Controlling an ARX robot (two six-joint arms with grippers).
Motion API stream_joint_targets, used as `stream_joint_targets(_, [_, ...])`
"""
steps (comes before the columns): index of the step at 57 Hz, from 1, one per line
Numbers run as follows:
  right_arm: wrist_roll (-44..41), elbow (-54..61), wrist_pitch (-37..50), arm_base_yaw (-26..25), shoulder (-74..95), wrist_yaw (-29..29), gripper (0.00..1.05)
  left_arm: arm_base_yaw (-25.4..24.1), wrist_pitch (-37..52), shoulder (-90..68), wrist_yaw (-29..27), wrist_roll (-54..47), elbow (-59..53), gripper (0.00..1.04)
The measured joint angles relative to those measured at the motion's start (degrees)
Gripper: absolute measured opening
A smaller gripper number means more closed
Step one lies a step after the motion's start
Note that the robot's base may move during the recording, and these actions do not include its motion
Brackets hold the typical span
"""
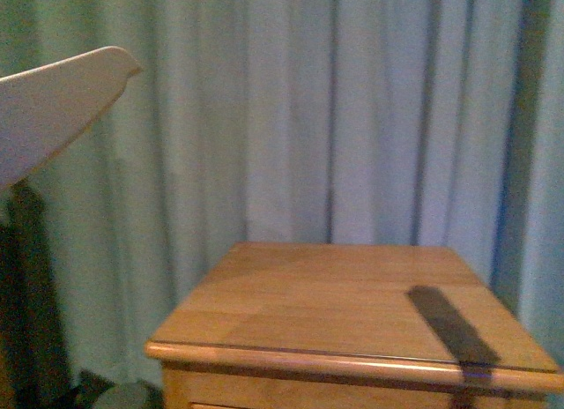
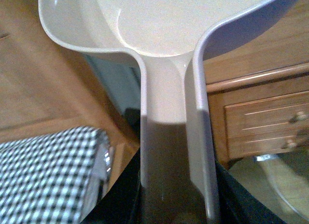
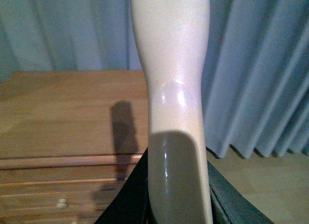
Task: Clean up trash
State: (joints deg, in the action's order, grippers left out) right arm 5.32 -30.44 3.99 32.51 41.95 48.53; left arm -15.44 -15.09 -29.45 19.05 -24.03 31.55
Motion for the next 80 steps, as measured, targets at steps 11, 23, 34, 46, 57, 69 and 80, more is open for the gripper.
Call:
stream_joint_targets(11, [0.0, 0.1, -0.1, 0.2, 0.5, -0.3, 0.19, -0.2, 0.0, 0.2, -0.8, 0.1, -0.1, 0.27])
stream_joint_targets(23, [0.0, 0.1, -0.1, 0.2, 0.3, -0.3, 0.19, -0.2, 0.0, 0.2, -0.5, 0.0, -0.2, 0.27])
stream_joint_targets(34, [0.0, 0.2, -0.1, 0.2, 0.4, -0.4, 0.19, -0.2, 0.0, 0.2, -0.5, 0.0, -0.3, 0.27])
stream_joint_targets(46, [0.0, 0.2, -0.1, 0.2, 0.3, -0.3, 0.19, -0.2, 0.0, 0.2, -0.5, 0.0, -0.4, 0.27])
stream_joint_targets(57, [0.0, 0.2, -0.1, 0.2, 0.3, -0.3, 0.19, -0.2, 0.0, 0.2, -0.6, 0.0, -0.4, 0.27])
stream_joint_targets(69, [0.0, 0.2, -0.1, 0.2, 0.3, -0.3, 0.19, -0.2, 0.0, 0.1, -0.6, 0.0, -0.4, 0.27])
stream_joint_targets(80, [0.0, 0.2, -0.1, 0.2, 0.3, -0.3, 0.19, -0.2, 0.0, 0.1, -0.5, 0.0, -0.4, 0.27])
